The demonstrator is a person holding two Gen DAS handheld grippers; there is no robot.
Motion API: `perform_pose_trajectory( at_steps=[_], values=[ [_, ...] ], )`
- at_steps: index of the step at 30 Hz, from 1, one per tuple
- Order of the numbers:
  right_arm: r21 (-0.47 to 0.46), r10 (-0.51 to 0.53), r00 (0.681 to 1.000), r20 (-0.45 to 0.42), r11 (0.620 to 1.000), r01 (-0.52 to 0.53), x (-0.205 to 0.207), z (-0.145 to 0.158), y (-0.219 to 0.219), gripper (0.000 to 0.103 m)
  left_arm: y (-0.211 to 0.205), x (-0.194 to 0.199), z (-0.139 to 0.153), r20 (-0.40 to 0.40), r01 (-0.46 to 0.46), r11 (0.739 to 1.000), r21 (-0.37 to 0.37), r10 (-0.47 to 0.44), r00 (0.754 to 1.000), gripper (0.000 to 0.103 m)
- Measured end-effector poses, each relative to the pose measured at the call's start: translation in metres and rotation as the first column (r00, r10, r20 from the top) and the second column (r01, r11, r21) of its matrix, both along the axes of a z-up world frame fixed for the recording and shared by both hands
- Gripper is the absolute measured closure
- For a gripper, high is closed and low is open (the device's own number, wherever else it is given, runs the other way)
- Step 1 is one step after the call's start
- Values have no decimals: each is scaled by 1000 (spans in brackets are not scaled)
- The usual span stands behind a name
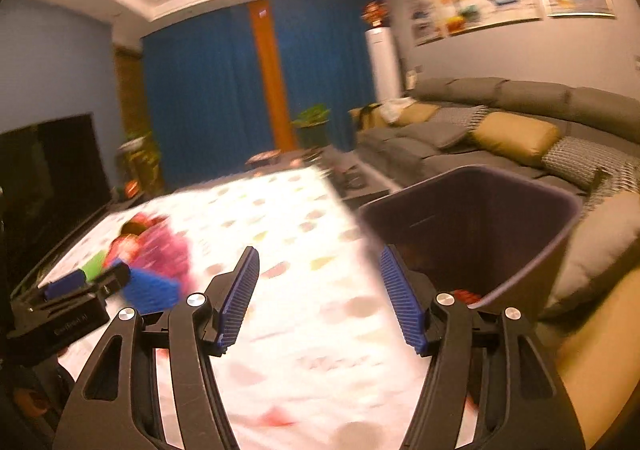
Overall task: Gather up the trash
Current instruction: 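Move both open tools back over the trash on the table, then grasp the blue foam net with the right tool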
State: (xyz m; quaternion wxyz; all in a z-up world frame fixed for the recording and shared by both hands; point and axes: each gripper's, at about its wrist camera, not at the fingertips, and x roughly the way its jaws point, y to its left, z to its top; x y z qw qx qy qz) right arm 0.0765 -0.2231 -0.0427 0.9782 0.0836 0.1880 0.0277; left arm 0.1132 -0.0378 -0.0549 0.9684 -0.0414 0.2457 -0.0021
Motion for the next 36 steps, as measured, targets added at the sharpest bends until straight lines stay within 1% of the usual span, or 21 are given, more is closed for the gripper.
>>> perform_pose_trajectory(
  at_steps=[1, 5, 8, 12, 18, 21, 27, 29, 31, 32, 35, 36],
  values=[
    [2, 39, 999, -12, 999, -39, 4, -2, 12, 40, 16, -5, 0, -6, -35, 999, 1, 35, 999, 16],
    [-13, 132, 990, -56, 991, -133, 20, -9, 50, 40, 59, -17, 3, -4, -116, 993, -10, 116, 993, 16],
    [-33, 179, 980, -88, 983, -182, 31, -15, 76, 40, 85, -26, 7, 5, -168, 985, -27, 168, 986, 16],
    [-51, 210, 970, -121, 975, -217, 44, -22, 102, 40, 111, -34, 10, 9, -214, 976, -44, 215, 977, 16],
    [-63, 233, 959, -164, 967, -246, 61, -34, 124, 40, 129, -36, 8, 11, -234, 970, -62, 235, 972, 16],
    [-49, 241, 954, -180, 966, -253, 69, -36, 126, 40, 133, -34, 8, 11, -234, 969, -75, 235, 972, 16],
    [-24, 277, 932, -234, 957, -291, 86, -42, 132, 41, 136, -31, 7, 13, -231, 969, -84, 233, 972, 16],
    [-18, 296, 924, -244, 951, -309, 89, -43, 135, 49, 137, -30, 6, 9, -234, 969, -84, 235, 972, 16],
    [-21, 316, 913, -256, 943, -332, 90, -44, 139, 61, 138, -29, 4, 5, -236, 968, -89, 237, 972, 16],
    [-22, 325, 910, -258, 939, -342, 90, -44, 140, 63, 138, -29, 4, 4, -236, 968, -90, 237, 972, 16],
    [-28, 345, 905, -250, 931, -363, 87, -44, 144, 76, 138, -30, 4, 4, -235, 968, -87, 236, 972, 16],
    [-29, 358, 900, -249, 926, -376, 86, -44, 146, 84, 138, -29, 4, 3, -237, 968, -88, 238, 971, 16]
  ],
)
